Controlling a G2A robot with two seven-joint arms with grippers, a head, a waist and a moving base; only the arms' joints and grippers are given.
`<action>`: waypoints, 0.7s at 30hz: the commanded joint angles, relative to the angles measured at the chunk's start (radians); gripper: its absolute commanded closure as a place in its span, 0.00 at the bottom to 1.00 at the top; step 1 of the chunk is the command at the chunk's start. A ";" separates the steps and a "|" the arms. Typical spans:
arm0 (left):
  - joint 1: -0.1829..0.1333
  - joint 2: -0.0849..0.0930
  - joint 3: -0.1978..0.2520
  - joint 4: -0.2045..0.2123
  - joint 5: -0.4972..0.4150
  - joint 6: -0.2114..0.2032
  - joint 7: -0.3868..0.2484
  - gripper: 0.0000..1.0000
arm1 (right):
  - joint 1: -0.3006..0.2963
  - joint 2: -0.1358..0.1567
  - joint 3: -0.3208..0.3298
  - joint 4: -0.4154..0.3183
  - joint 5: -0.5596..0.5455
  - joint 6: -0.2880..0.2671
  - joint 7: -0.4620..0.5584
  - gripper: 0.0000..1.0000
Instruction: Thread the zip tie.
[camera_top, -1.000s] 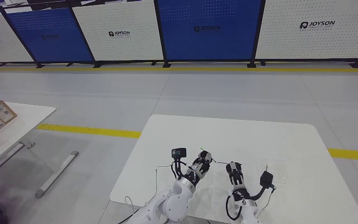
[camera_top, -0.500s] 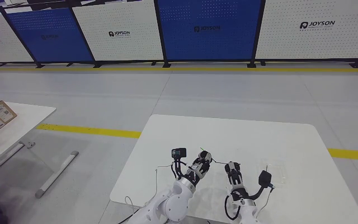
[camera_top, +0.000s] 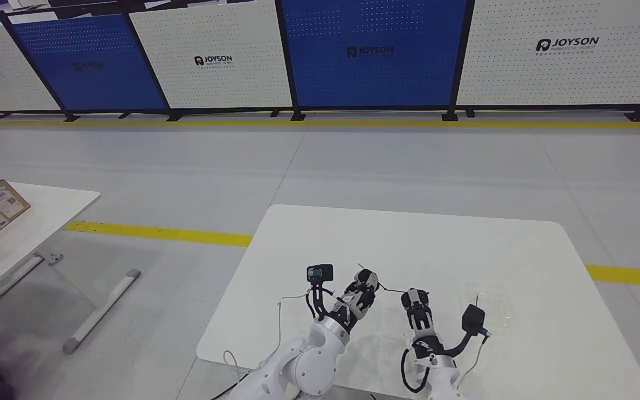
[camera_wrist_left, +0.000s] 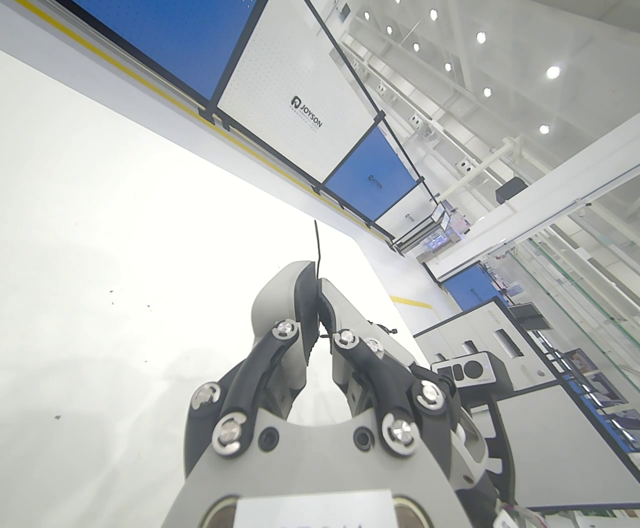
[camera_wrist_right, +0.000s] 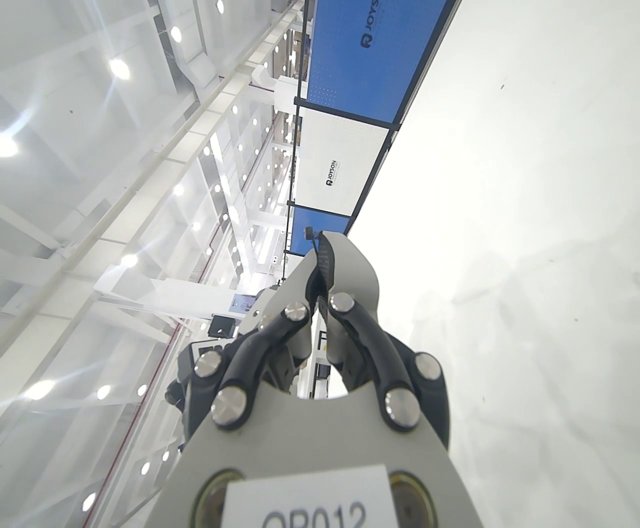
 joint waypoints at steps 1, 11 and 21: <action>0.000 0.000 0.000 0.000 0.000 0.000 0.000 1.00 | 0.000 0.000 0.000 0.000 0.000 0.000 0.000 1.00; -0.001 -0.005 0.011 0.010 0.066 0.017 0.058 1.00 | -0.024 -0.004 0.020 -0.036 0.027 0.054 -0.073 1.00; -0.003 -0.008 0.024 0.015 0.096 0.022 0.072 1.00 | -0.023 -0.006 0.012 -0.037 0.016 0.098 -0.071 1.00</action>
